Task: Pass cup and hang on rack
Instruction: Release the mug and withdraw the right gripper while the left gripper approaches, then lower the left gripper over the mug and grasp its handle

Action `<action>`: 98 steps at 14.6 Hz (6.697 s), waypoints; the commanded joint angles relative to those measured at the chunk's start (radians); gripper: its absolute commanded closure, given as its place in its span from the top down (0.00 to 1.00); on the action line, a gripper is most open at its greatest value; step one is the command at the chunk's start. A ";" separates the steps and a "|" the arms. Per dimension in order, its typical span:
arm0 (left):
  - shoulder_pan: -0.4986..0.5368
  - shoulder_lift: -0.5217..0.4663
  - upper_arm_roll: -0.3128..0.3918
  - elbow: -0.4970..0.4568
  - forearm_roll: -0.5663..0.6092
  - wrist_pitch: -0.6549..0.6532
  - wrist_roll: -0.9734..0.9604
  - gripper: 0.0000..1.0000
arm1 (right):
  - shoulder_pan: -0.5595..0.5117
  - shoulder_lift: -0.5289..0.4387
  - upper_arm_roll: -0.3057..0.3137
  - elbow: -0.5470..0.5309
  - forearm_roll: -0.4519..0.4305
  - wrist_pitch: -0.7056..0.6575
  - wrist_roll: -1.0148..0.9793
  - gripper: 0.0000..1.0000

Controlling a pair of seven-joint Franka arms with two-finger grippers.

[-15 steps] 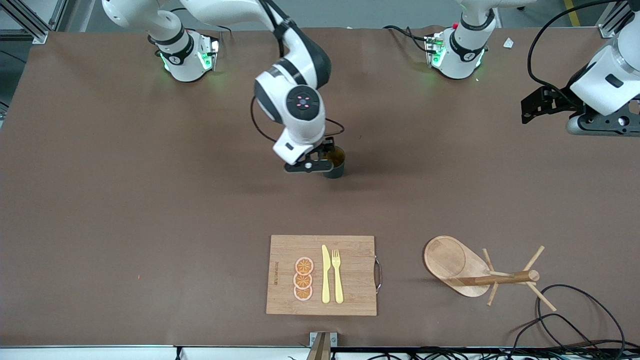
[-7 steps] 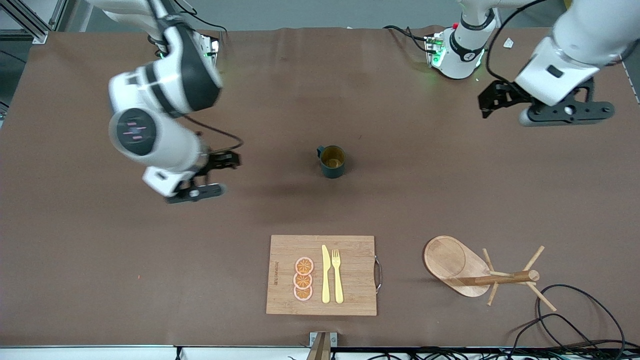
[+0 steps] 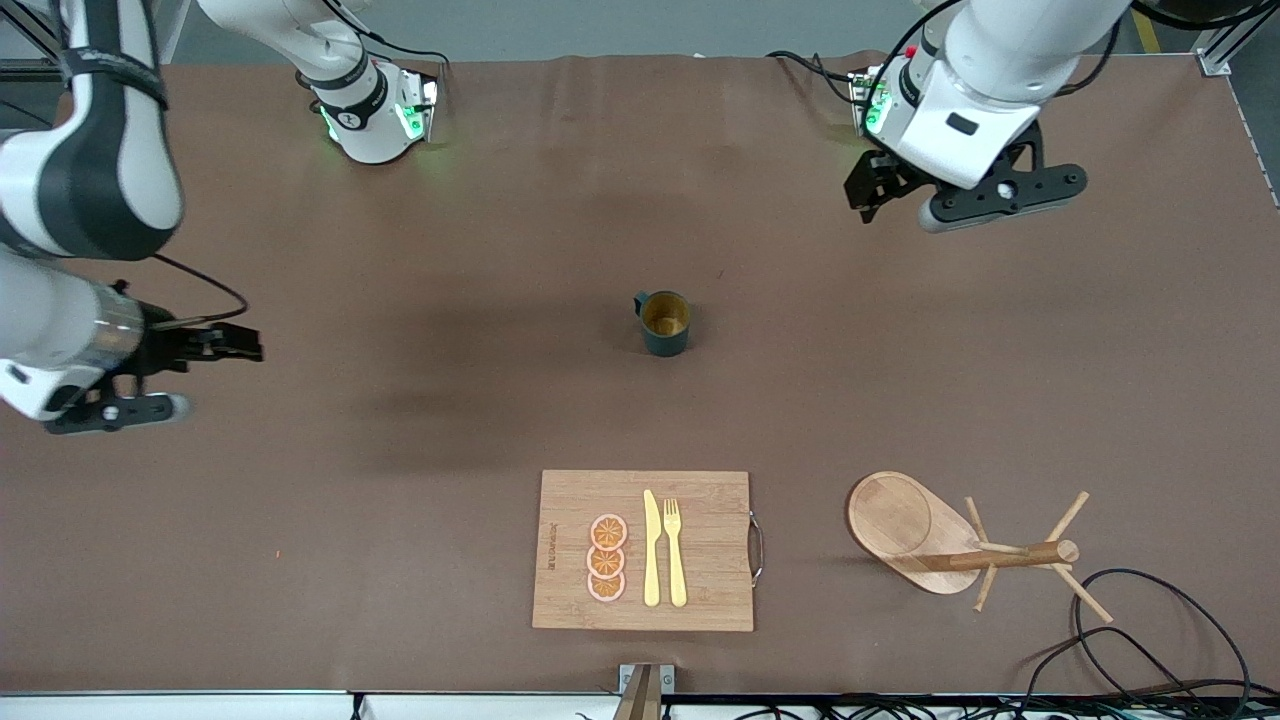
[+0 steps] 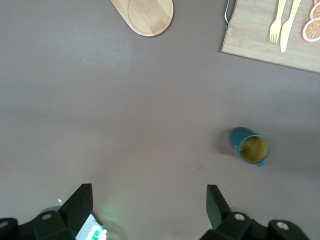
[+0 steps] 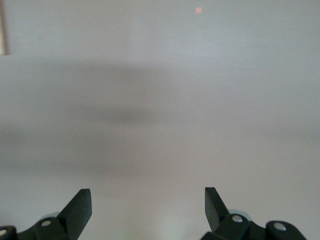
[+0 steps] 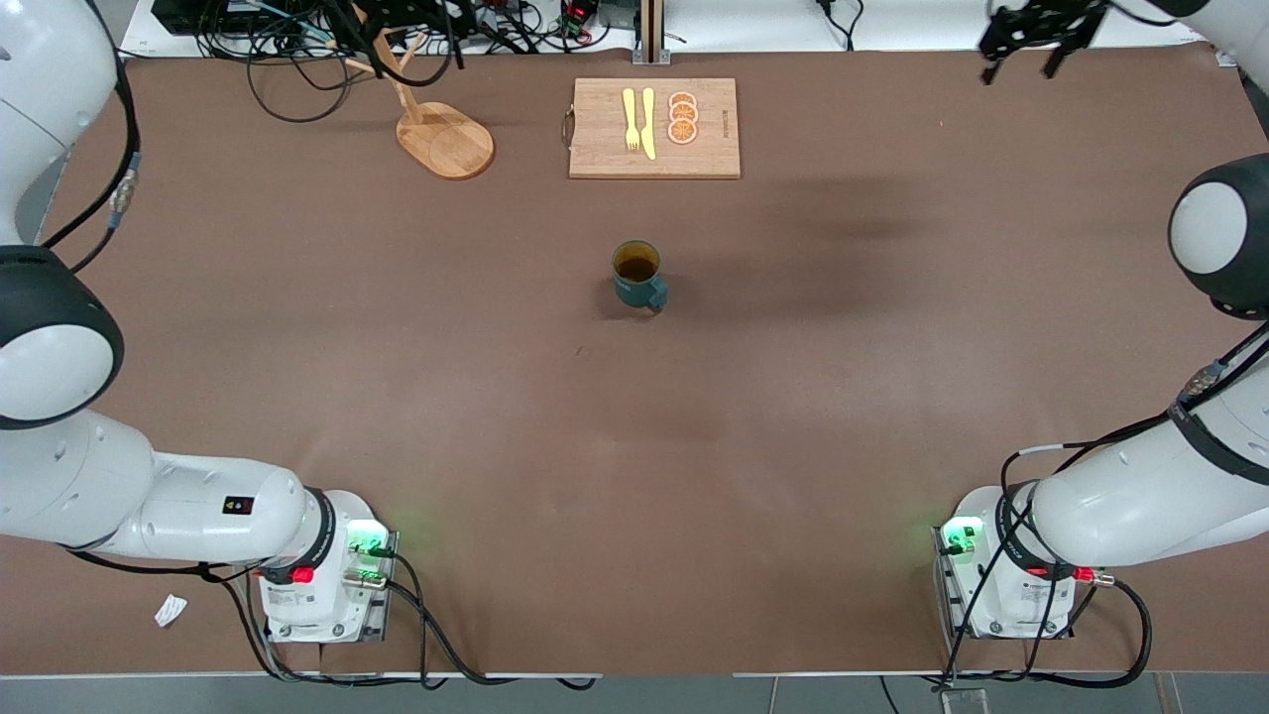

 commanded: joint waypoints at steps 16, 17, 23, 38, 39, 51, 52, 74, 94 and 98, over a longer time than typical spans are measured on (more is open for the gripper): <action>-0.441 0.264 -0.019 0.060 0.258 0.069 -0.792 1.00 | -0.096 -0.035 0.026 0.157 -0.031 -0.091 0.016 1.00; -0.465 0.296 -0.018 0.087 0.276 0.069 -0.836 1.00 | -0.113 -0.040 0.025 0.152 -0.020 -0.100 0.015 1.00; -0.613 0.445 -0.009 0.154 0.433 0.069 -1.008 1.00 | -0.150 -0.083 0.032 0.144 -0.026 -0.171 0.010 1.00; -0.837 0.711 0.019 0.197 0.718 0.129 -1.344 0.97 | -0.085 -0.324 0.037 -0.061 -0.023 -0.196 0.125 1.00; -0.853 0.717 0.034 0.197 0.718 0.137 -1.370 0.95 | -0.084 -0.330 0.037 -0.061 -0.021 -0.196 0.125 1.00; -1.048 0.841 0.284 0.249 0.718 0.232 -1.505 0.91 | -0.087 -0.328 0.034 -0.061 -0.020 -0.182 0.115 1.00; -1.058 0.843 0.304 0.249 0.718 0.246 -1.521 0.91 | -0.088 -0.328 0.034 -0.061 -0.020 -0.182 0.113 1.00; -1.094 0.913 0.384 0.252 0.720 0.278 -1.555 0.72 | -0.087 -0.328 0.034 -0.057 -0.029 -0.174 -0.016 1.00; -1.090 0.915 0.387 0.245 0.718 0.260 -1.551 0.65 | -0.087 -0.328 0.034 -0.058 -0.028 -0.186 -0.013 1.00; -1.085 0.915 0.389 0.245 0.717 0.257 -1.550 0.63 | -0.090 -0.330 0.034 -0.060 -0.028 -0.186 -0.011 1.00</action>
